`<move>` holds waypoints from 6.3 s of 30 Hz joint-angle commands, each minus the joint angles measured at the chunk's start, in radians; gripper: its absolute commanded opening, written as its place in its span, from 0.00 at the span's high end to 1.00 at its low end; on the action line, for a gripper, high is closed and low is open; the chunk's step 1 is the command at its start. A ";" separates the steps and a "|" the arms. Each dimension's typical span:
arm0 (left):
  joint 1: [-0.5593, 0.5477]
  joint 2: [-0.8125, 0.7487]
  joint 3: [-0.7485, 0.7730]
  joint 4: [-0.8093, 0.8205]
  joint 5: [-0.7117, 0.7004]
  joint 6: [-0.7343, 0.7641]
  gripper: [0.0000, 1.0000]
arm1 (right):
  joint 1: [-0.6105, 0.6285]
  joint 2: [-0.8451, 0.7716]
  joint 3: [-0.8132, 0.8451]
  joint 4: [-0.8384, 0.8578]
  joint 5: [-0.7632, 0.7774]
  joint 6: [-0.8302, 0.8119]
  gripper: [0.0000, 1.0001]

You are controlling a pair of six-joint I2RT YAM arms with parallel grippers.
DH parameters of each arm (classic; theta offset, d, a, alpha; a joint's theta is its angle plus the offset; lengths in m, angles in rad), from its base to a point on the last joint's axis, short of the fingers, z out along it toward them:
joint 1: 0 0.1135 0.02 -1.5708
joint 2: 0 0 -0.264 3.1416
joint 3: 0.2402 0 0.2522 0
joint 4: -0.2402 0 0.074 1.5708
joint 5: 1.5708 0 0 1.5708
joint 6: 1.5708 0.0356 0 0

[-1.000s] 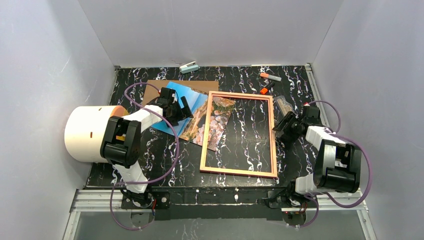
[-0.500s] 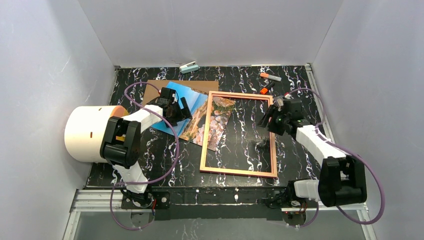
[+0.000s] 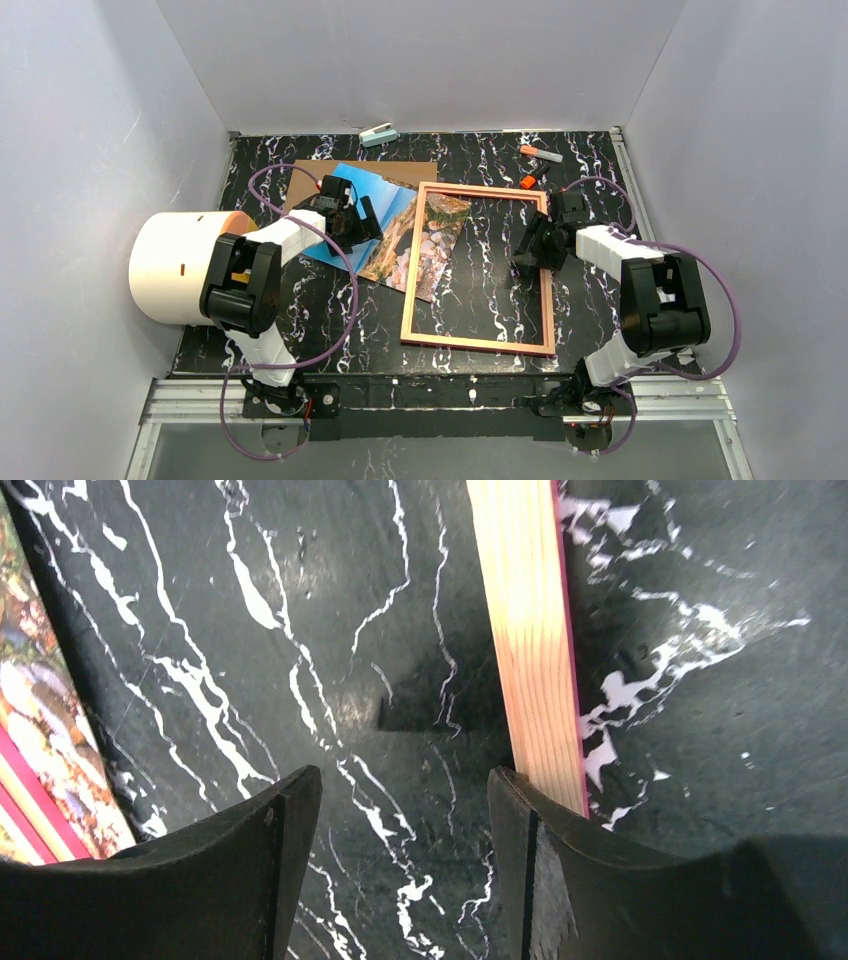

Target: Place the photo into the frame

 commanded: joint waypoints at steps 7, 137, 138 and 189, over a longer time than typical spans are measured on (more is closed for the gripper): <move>0.002 0.009 0.009 -0.124 -0.119 0.025 0.15 | -0.057 0.061 0.085 -0.091 0.190 -0.075 0.29; 0.145 -0.276 0.344 -0.560 -0.329 -0.055 0.02 | 1.028 0.598 0.615 0.206 0.585 -0.952 0.24; 0.146 -0.276 0.348 -0.561 -0.326 -0.051 0.01 | 1.033 0.602 0.607 0.230 0.604 -0.969 0.25; 0.178 -0.286 0.525 -0.644 -0.265 -0.086 0.02 | 0.975 0.630 0.742 0.429 0.679 -0.955 0.99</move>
